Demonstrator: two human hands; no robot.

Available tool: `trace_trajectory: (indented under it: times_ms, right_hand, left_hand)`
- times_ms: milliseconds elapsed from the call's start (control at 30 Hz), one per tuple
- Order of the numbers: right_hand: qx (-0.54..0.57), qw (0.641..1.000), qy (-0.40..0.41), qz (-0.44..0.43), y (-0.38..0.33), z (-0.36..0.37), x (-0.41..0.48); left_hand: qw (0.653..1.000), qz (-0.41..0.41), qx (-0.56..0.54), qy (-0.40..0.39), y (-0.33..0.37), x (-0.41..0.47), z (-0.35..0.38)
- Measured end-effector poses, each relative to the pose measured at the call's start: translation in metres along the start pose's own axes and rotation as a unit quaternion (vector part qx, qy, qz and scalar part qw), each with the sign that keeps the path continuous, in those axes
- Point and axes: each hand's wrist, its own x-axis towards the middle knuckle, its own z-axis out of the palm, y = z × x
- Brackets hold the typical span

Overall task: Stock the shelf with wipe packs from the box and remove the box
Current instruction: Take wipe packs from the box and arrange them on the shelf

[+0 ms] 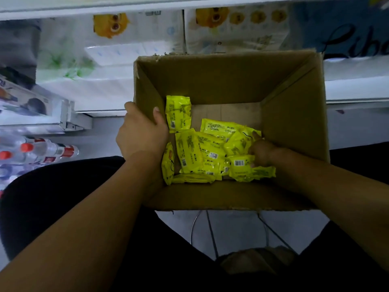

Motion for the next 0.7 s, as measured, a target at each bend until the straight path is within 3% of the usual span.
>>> trace_trajectory:
  times_ms: [200,333,500,600,700]
  right_hand:
    - [0.104,0.993,0.053,0.032,-0.002,0.028,-0.012]
    - [0.151,0.987,0.036,0.038,-0.002,0.027,-0.021]
    - [0.264,0.961,0.077,0.043,0.004,0.011,-0.035]
    - [0.397,0.912,0.096,0.037,0.005,-0.001,-0.048]
    - [0.571,0.813,0.108,-0.018,-0.001,-0.026,-0.076]
  left_hand:
    - [1.0,-0.002,0.005,0.001,0.002,0.001,-0.001]
    - [1.0,0.003,0.002,0.003,0.002,0.001,-0.001]
    - [1.0,0.001,-0.02,-0.001,0.003,-0.003,-0.003]
    - [0.999,0.011,-0.019,-0.027,0.006,-0.007,-0.008]
    - [0.998,0.014,0.02,-0.055,0.011,-0.017,-0.019]
